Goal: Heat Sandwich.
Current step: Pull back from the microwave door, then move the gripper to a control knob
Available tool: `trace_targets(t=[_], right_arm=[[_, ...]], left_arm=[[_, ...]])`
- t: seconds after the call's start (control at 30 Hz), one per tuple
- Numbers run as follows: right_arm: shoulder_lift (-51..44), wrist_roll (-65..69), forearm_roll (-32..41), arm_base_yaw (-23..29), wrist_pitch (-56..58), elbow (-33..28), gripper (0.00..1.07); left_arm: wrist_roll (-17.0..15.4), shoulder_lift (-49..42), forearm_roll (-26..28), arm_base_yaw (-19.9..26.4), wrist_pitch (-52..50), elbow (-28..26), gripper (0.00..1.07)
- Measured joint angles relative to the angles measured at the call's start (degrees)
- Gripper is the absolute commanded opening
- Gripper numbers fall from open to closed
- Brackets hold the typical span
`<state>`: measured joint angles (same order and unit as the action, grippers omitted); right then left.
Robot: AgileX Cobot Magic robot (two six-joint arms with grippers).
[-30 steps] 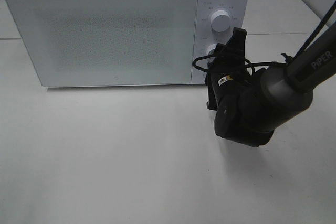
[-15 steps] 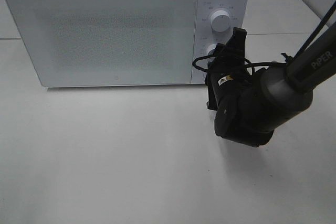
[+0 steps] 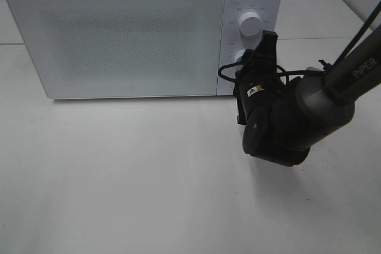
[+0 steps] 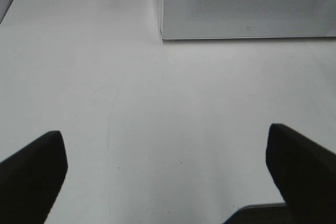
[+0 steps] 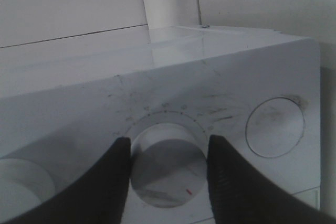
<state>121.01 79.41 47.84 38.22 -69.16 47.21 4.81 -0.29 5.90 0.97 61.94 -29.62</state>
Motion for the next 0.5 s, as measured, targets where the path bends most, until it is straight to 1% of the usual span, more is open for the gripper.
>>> trace_targets(t=[0.13, 0.2, 0.23, 0.3, 0.43, 0.5], right_arm=[[0.0, -1.5, 0.1, 0.0, 0.0, 0.1, 0.4], [0.0, -2.2, 0.3, 0.0, 0.0, 0.1, 0.45], [0.0, -2.2, 0.3, 0.0, 0.0, 0.1, 0.45], [0.0, -3.4, 0.3, 0.0, 0.0, 0.2, 0.5], [0.0, -4.8, 0.2, 0.0, 0.0, 0.3, 0.54], [0.0, -5.8, 0.2, 0.0, -0.1, 0.3, 0.6]], left_arm=[[0.0, 0.0, 0.0, 0.0, 0.0, 0.0, 0.97], [0.0, 0.0, 0.0, 0.0, 0.0, 0.0, 0.97], [0.0, 0.0, 0.0, 0.0, 0.0, 0.0, 0.97], [0.0, 0.0, 0.0, 0.0, 0.0, 0.0, 0.97], [0.0, 0.0, 0.0, 0.0, 0.0, 0.0, 0.97], [0.0, 0.0, 0.0, 0.0, 0.0, 0.0, 0.97]])
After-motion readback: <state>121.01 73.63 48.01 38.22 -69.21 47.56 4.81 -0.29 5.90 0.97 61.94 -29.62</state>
